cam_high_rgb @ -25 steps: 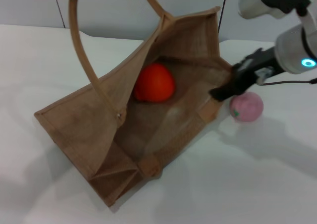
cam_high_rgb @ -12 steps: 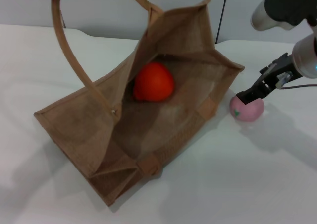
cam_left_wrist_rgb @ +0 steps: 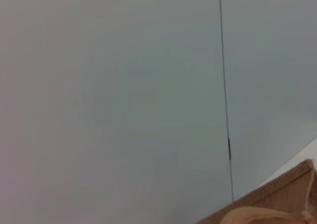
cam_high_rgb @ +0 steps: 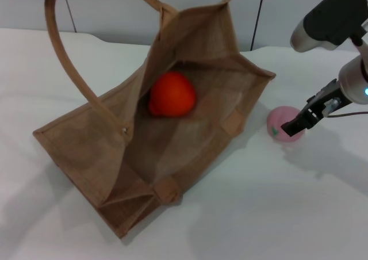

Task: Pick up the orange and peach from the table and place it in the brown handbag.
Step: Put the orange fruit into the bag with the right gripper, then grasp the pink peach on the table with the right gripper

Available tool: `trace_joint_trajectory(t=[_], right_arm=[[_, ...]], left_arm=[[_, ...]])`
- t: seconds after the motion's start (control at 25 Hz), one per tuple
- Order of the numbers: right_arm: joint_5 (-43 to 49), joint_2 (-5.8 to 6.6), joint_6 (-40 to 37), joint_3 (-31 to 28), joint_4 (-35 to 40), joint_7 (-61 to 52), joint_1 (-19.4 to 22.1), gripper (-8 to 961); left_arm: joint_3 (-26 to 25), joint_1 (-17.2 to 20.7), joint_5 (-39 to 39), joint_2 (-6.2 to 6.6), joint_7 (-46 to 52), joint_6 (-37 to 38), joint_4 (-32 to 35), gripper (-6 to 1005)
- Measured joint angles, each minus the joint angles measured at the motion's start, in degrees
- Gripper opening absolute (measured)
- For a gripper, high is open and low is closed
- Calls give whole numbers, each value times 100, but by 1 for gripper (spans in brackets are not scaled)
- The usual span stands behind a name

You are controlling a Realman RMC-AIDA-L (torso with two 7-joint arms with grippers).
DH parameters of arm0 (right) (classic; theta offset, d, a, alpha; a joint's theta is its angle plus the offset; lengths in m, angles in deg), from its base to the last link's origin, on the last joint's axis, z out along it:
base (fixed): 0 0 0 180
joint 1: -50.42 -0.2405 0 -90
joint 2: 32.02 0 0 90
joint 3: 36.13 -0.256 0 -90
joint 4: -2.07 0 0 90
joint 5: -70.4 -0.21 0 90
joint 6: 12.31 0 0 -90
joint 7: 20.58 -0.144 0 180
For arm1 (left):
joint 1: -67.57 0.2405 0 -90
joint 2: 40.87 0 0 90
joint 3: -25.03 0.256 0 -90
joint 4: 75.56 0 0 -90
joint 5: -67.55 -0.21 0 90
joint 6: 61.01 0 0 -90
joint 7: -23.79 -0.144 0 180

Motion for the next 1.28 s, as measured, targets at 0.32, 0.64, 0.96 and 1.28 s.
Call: trace_joint_trajectory(t=[0.32,0.64,0.96,1.28], right_arm=[[-2,-5,-356,44,-532,32,-187,892],[-65,-40,-597,90,-1133,87,-436,892],[-271,-46,-831,181,-1330,174,-490,891],[-493,-40,-1253,185,-2127,357,-801,893]], left_arm=[[0,-7,-7,0,0,-3,10,111],[38,-33,-9,0,0,-3,-1,110],[43,-97,-9,0,-13,-2,-63,111],[61,-119,-9,0,-29,-2,-76,110]])
